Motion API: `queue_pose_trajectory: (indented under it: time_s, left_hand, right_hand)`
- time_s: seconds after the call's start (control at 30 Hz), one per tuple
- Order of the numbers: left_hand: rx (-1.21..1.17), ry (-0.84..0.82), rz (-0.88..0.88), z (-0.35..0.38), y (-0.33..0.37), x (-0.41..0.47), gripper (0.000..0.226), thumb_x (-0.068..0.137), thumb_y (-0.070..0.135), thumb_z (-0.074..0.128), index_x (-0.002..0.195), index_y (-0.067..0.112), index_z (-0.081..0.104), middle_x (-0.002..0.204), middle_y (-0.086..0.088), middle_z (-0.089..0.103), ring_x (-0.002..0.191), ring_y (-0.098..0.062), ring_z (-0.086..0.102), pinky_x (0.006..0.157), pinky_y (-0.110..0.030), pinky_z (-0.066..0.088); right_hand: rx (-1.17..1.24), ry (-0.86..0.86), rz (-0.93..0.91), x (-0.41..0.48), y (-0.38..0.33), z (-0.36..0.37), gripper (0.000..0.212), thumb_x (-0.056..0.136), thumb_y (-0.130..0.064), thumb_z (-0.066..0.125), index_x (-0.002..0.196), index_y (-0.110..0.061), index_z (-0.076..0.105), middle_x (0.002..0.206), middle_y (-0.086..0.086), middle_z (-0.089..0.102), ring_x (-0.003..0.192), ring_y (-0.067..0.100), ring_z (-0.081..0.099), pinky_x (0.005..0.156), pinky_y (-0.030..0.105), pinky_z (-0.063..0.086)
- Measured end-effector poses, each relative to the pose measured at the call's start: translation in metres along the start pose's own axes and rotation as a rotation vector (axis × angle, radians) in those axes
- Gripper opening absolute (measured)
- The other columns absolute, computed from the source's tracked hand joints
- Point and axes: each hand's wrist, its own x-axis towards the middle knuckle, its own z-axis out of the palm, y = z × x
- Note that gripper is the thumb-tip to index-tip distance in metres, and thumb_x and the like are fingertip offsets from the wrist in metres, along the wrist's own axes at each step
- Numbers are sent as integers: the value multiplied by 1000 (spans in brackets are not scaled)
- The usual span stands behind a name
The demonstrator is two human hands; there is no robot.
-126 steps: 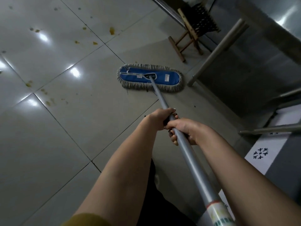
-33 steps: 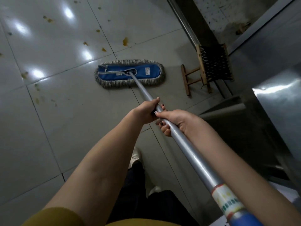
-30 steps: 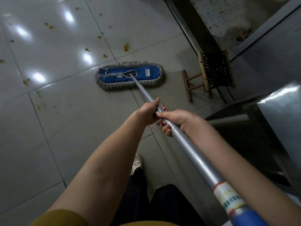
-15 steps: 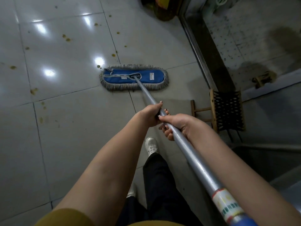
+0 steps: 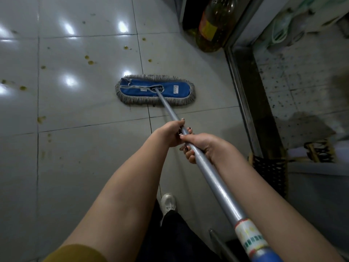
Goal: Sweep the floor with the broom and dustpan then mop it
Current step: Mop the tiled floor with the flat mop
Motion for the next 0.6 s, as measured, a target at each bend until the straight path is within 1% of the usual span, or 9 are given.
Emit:
queue_pose_trajectory:
  time_s: [0.03, 0.1, 0.27, 0.3, 0.4, 0.43, 0.53, 0.57, 0.6]
  left_hand:
    - [6, 3, 9, 2, 14, 4, 27, 97, 30, 46, 83, 6, 46, 69, -4, 53, 60, -13, 54, 41, -19, 52]
    - [1, 1, 18, 3, 48, 14, 27, 96, 29, 47, 84, 6, 46, 71, -4, 52, 61, -13, 55, 43, -20, 53]
    - [-11, -36, 44, 0, 138, 42, 25, 97, 27, 46, 87, 5, 45, 72, -6, 51, 61, -15, 54, 39, -22, 52]
    - [-18, -29, 44, 0, 152, 47, 25, 97, 28, 46, 86, 5, 45, 72, -6, 51, 61, -15, 54, 39, -22, 53]
    - [-15, -46, 38, -7, 233, 66, 27, 97, 29, 47, 84, 6, 45, 73, -6, 51, 60, -15, 54, 39, -21, 52]
    - [-9, -47, 42, -9, 255, 71, 27, 96, 29, 47, 84, 6, 45, 73, -6, 52, 60, -15, 55, 39, -20, 52]
    - [23, -31, 53, -16, 327, 83, 26, 95, 30, 48, 89, 5, 45, 72, -6, 54, 58, -14, 57, 41, -20, 51]
    - [24, -35, 59, -16, 337, 85, 26, 95, 31, 48, 90, 5, 45, 71, -5, 55, 57, -14, 57, 42, -20, 51]
    - [43, -48, 54, -16, 369, 90, 26, 96, 31, 48, 90, 6, 45, 70, -5, 54, 57, -14, 57, 42, -20, 52]
  right_hand:
    - [-11, 2, -6, 4, -15, -1, 31, 98, -29, 49, 78, -7, 41, 55, 4, 39, 20, 6, 37, 28, 10, 34]
    - [-34, -1, -12, 15, -49, 1, 30, 98, -29, 49, 79, -7, 41, 59, 4, 37, 20, 6, 38, 28, 10, 34]
    - [-22, -12, -12, 46, -135, 10, 29, 99, -28, 48, 80, -7, 40, 40, 3, 39, 20, 7, 36, 28, 9, 33]
    - [-30, -7, -17, 49, -149, 12, 29, 99, -28, 48, 80, -7, 41, 39, 3, 40, 20, 7, 36, 28, 9, 33]
    - [-31, -4, -11, 72, -227, 29, 30, 99, -29, 48, 80, -6, 41, 50, 4, 39, 20, 7, 36, 28, 9, 33]
    - [-29, -1, -14, 78, -248, 33, 29, 99, -28, 49, 80, -7, 41, 49, 4, 39, 20, 7, 36, 28, 9, 33]
    - [-9, -10, -5, 97, -316, 51, 29, 98, -28, 49, 80, -7, 41, 35, 1, 40, 20, 7, 35, 28, 10, 34]
    - [-15, -6, -9, 100, -326, 52, 30, 98, -28, 49, 80, -7, 41, 33, 1, 40, 20, 7, 35, 28, 10, 34]
    - [-3, -15, 2, 110, -356, 57, 30, 98, -29, 49, 80, -6, 42, 33, 1, 40, 20, 7, 36, 28, 10, 34]
